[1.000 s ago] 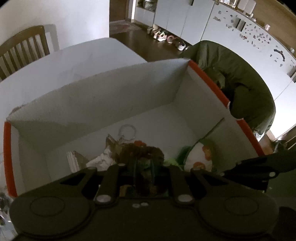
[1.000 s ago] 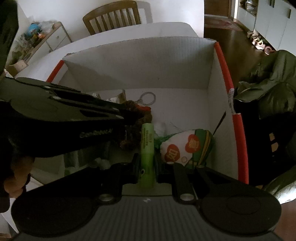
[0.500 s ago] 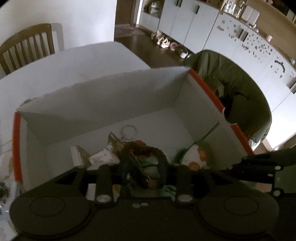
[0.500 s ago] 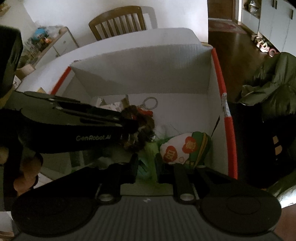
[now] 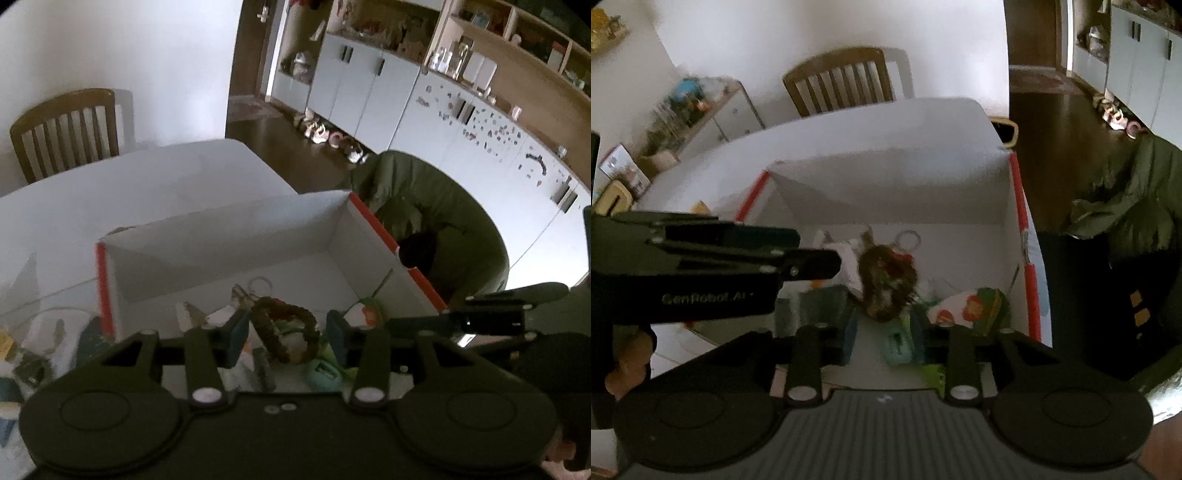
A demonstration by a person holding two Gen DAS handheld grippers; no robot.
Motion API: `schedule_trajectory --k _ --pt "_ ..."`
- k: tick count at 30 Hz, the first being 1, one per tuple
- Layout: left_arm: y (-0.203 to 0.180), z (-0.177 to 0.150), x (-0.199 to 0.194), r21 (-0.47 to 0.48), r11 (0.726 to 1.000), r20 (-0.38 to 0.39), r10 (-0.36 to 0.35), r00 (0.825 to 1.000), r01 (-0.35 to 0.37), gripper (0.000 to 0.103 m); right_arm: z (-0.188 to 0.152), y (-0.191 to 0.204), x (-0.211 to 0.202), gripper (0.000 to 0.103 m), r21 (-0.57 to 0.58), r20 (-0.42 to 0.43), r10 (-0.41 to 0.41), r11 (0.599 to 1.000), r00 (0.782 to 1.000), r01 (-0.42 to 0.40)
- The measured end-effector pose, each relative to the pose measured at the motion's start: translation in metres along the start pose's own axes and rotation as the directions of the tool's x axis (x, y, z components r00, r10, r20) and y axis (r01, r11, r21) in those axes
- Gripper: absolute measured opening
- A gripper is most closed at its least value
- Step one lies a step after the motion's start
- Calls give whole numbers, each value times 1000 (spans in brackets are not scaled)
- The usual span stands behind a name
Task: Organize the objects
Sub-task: 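Withdraw both tools from the box and move them over the table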
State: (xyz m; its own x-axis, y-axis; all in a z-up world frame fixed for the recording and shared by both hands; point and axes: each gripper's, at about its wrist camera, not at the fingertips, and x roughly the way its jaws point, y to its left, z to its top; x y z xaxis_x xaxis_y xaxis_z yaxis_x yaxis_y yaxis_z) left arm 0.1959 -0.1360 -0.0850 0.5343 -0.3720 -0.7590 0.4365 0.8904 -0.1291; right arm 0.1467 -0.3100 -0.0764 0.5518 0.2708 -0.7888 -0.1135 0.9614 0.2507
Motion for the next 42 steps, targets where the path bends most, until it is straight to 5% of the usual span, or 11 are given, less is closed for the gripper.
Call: schedule_trajectory --k 5,16,29,42 --pt "14 -9 -29 -25 999 47 23 999 -21 59 -1 11 -16 49 6 40 31 999 999 -31" --pt "66 -33 -83 -72 993 106 101 989 -94 89 -1 56 -27 62 -38 79 76 997 994 -73" --pt "143 -58 -108 -110 986 96 139 986 -128 103 5 133 1 84 -94 102 129 988 986 -119" --pt "227 -85 -103 -146 978 44 155 987 -147 103 27 200 52 85 -83 94 83 994 992 -76"
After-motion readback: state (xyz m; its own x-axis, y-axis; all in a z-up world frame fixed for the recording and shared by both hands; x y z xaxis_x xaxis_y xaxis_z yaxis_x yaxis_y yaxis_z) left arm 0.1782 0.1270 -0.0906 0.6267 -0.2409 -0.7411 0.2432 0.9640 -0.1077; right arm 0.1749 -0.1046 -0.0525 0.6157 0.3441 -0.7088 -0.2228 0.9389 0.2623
